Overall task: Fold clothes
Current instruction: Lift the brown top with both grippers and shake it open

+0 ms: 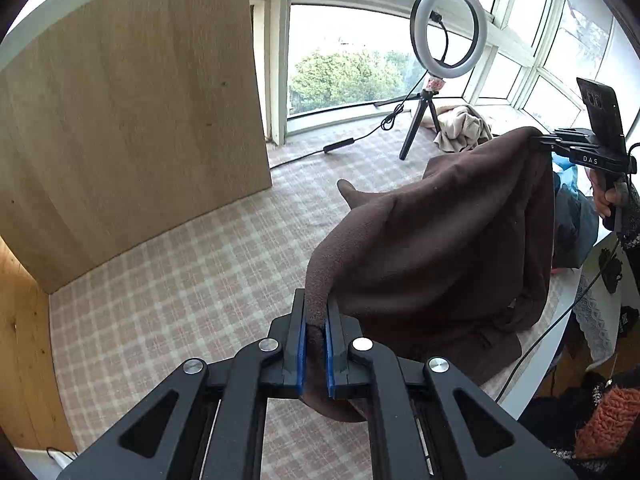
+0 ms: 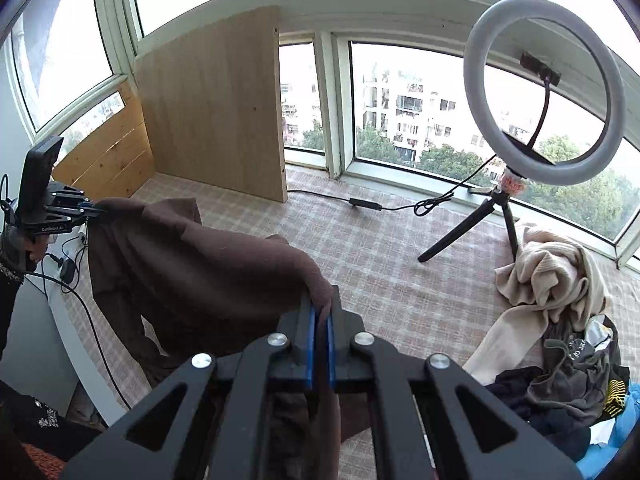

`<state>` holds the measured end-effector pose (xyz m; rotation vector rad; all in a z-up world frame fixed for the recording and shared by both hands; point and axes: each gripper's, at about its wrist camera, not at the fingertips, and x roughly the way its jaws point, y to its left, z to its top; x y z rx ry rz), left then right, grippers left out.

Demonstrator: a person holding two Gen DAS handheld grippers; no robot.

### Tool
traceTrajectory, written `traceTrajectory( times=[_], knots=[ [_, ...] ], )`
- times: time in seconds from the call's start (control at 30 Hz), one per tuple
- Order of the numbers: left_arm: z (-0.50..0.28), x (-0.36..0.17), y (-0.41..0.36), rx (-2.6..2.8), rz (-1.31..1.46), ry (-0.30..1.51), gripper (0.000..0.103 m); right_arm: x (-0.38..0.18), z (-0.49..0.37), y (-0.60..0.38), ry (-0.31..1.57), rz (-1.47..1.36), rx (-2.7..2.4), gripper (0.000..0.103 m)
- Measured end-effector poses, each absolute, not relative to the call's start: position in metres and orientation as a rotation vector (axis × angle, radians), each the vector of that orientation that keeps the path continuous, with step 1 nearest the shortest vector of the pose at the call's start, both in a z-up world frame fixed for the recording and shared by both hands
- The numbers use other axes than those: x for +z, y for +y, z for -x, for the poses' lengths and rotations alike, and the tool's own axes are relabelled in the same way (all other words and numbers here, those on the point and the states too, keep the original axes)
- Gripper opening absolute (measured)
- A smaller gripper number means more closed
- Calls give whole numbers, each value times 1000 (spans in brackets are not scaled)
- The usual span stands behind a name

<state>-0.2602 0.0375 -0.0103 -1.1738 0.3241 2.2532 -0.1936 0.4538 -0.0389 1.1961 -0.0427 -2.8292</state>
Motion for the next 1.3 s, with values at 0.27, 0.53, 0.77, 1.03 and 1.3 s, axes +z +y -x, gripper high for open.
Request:
traceTrajectory(
  times=[0.27,0.53,0.77,1.03,1.3],
  knots=[
    [194,167,41,2413,703,510,6,140,93,399,260,-756,-3145,4],
    [85,249,17,2612,520,605,6,215,1,361,446,-479,-3150,4],
    [86,240,0,2649,598,646,6,198,13,346,511,-509,-3108,4],
    [192,156,-10,2585,840,634,6,114,157,377,422,-826,-3061,4],
    [341,-9,6,2460,1248,735,14,-60,330,433,380,-1522,-2994,38]
  ],
)
